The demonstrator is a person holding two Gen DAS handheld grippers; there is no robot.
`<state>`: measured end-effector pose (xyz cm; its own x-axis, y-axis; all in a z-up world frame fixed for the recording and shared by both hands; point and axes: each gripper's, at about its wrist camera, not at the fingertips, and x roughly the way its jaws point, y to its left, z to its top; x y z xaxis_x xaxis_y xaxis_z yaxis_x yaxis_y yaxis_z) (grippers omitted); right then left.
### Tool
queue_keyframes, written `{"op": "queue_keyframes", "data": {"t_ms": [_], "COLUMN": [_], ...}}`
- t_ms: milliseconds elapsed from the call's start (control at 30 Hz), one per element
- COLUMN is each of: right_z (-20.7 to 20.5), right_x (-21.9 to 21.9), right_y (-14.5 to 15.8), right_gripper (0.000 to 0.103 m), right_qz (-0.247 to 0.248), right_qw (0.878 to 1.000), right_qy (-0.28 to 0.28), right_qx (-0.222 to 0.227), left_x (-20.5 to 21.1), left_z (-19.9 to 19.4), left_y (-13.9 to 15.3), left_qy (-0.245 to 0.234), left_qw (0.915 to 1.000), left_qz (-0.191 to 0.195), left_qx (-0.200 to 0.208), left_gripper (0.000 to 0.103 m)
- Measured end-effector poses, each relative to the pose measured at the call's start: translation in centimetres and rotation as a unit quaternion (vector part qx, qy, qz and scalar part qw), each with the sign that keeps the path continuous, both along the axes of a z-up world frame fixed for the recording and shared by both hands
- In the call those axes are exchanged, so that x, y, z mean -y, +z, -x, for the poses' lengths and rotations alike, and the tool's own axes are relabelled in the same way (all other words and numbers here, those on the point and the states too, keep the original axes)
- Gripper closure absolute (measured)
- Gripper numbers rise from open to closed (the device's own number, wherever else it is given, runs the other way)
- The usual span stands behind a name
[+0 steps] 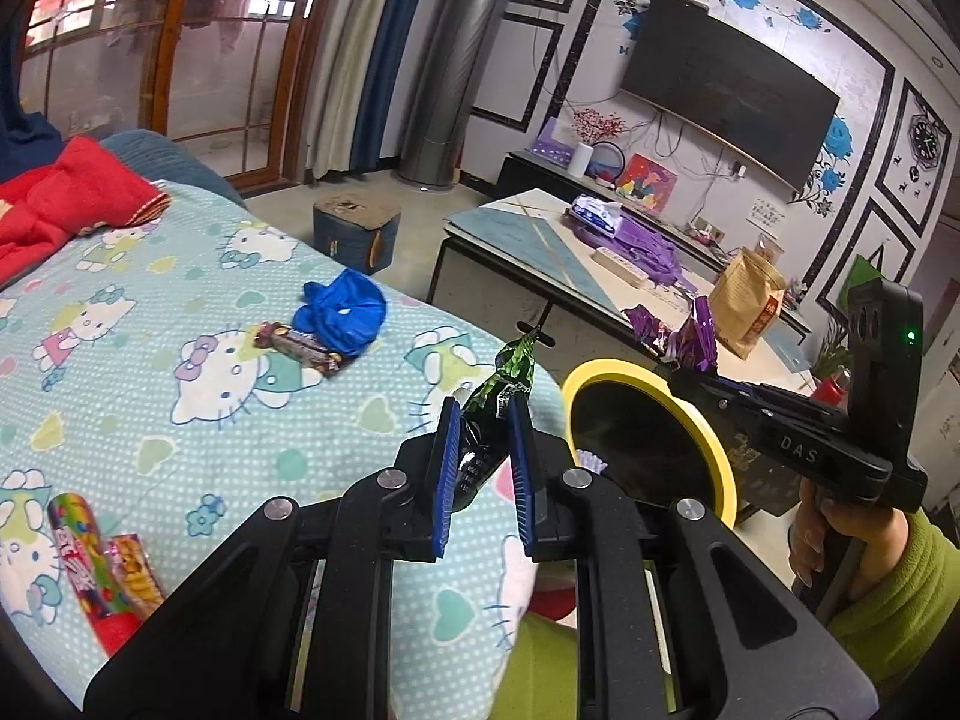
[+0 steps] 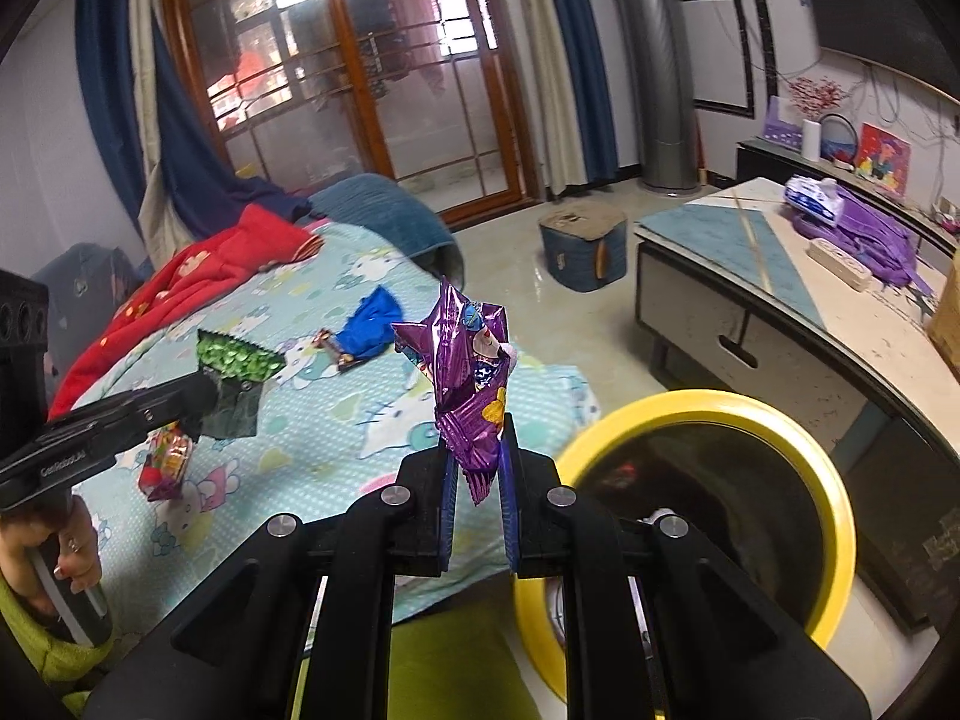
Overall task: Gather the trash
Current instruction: 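Carry the green packet and purple wrapper over the bin and release both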
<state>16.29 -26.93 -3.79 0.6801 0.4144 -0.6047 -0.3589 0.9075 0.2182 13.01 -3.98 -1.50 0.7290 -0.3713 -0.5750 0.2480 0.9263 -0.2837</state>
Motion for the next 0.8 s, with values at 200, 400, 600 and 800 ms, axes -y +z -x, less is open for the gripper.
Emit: {"op": "queue_keyframes", "data": {"t_ms": [200,400,600,800], "right_z": [0.3,0.7,1.0,1.2], "right_x": [2.2,4.1,5.6,7.1], "right_y": [0.1,0.2,0.3,0.1], "right_gripper": [0.091,0.091,0.091,0.091], "right_qz": [-0.008,-0.015,-0.018,-0.021], "right_qw": [1.000,0.999,0.998,0.997], "right_qy": [-0.023,-0.040,-0.058,-0.074], "right_qx": [0.003,0.007,0.011,0.011], "left_x": [1.7,3.8,6.0,8.1], "left_z": [0.1,0.3,0.3,0.2], "left_y": [0.2,0.5,0.8,0.8], "left_qy": [-0.013,-0.030,-0.051,-0.072], "left_qw": [0.9999,0.9994,0.9983,0.9966], "left_qz": [-0.001,-0.002,-0.010,-0.018], "left_qx": [0.004,0.014,0.025,0.036], "left_gripper": [0.092,0.092,0.092,0.092]}}
